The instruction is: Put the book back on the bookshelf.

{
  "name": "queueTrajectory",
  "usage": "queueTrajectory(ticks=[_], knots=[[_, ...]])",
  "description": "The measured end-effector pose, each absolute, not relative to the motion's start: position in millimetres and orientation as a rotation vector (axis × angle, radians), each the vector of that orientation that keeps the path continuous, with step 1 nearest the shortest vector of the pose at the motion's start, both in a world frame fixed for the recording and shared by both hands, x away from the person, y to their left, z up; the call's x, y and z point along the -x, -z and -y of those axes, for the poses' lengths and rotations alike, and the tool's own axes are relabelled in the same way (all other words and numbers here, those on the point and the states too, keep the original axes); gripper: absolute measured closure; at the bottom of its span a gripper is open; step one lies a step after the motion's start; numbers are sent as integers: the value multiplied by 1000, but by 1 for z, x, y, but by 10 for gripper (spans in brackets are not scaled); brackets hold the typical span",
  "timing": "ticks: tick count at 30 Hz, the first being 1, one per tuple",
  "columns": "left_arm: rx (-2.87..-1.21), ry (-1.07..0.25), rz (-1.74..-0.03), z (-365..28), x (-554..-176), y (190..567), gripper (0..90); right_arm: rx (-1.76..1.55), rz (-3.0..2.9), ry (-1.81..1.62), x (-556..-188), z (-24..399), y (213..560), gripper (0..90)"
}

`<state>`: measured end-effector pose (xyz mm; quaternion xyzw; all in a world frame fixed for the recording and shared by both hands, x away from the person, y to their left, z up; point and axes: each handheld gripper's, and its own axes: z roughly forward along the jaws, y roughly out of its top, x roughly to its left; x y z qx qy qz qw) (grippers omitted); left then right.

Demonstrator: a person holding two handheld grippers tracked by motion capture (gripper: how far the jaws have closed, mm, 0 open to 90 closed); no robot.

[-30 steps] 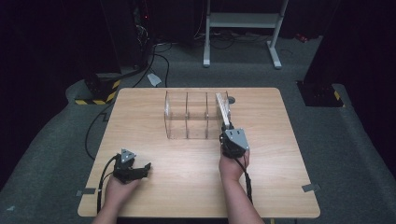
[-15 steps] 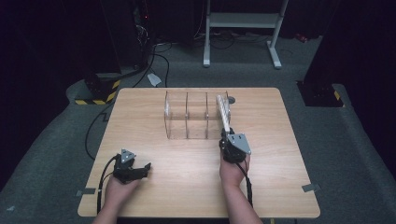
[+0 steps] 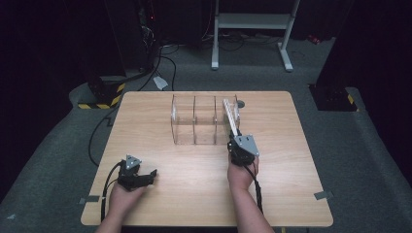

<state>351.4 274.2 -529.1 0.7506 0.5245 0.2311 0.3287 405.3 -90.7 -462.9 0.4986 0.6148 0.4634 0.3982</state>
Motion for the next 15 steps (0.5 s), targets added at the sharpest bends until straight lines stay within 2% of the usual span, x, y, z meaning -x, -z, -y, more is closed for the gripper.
queueTrajectory(ticks=[15], knots=[[-1966, -602, -1373, -274, -351, 529, 161, -1221, -1476, -1181, -412, 86, 455, 760]])
